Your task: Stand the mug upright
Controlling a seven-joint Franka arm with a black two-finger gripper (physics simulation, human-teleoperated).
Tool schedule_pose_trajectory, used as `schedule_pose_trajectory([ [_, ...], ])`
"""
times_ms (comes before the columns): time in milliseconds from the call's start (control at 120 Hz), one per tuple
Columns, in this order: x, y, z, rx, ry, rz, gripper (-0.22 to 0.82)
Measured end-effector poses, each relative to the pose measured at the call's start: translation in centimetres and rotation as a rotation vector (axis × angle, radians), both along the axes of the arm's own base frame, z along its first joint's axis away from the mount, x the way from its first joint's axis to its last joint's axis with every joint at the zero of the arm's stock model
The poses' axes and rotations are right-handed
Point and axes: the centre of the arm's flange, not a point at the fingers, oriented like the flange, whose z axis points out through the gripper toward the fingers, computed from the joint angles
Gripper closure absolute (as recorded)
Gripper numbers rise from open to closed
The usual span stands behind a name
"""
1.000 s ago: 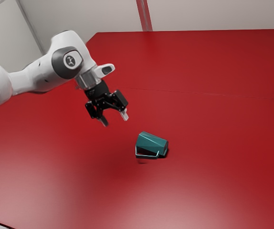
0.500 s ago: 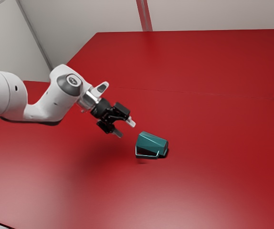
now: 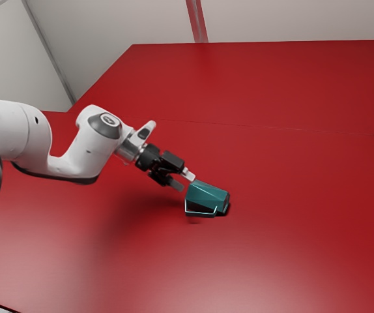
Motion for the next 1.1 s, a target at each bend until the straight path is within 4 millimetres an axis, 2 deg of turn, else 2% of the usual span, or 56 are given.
schedule_pose_trajectory([
  [308, -0.1, -1.5, -2.8, -0.077, -0.032, -0.031, 0.03],
  [542, -0.3, -1.3, -4.1, -0.134, -0.054, -0.046, 0.20],
  [675, -0.5, -1.4, -4.6, -0.159, -0.070, -0.062, 0.26],
  [1100, -0.6, -2.0, -3.7, -0.199, -0.169, -0.144, 0.65],
])
